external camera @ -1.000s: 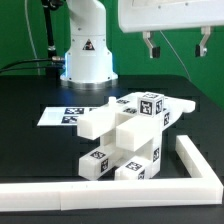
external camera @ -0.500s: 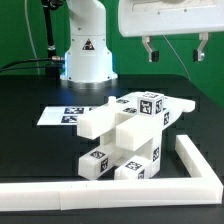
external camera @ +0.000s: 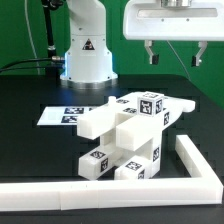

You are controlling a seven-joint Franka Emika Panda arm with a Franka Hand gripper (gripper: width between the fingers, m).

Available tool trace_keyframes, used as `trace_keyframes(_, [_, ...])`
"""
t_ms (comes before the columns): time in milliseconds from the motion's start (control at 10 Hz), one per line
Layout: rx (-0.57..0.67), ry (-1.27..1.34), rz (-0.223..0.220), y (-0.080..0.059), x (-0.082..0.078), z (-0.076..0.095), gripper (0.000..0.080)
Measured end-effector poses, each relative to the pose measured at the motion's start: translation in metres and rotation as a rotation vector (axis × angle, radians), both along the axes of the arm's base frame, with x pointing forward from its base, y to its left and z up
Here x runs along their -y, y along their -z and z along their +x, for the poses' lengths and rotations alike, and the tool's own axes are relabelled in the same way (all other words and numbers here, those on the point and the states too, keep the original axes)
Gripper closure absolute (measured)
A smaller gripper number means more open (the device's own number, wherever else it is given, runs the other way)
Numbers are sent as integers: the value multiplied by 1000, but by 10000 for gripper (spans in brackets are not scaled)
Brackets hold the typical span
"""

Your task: Assemble chair

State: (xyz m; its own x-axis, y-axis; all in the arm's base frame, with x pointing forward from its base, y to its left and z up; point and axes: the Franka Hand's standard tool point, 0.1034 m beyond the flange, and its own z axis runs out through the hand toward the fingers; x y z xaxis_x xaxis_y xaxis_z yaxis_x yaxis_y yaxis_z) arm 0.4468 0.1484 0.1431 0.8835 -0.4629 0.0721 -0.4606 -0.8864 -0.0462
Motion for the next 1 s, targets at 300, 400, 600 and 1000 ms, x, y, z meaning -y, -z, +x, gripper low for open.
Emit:
trace_keyframes(300, [89,-101,-45,27,3,-35,151])
trace_keyframes(400, [89,-116,-56,39,6,-43,151])
trace_keyframes(600, [82,-130,-65,57,2,-48,151])
trace_keyframes(1000, [91,-77,-29,60,1,-38,151])
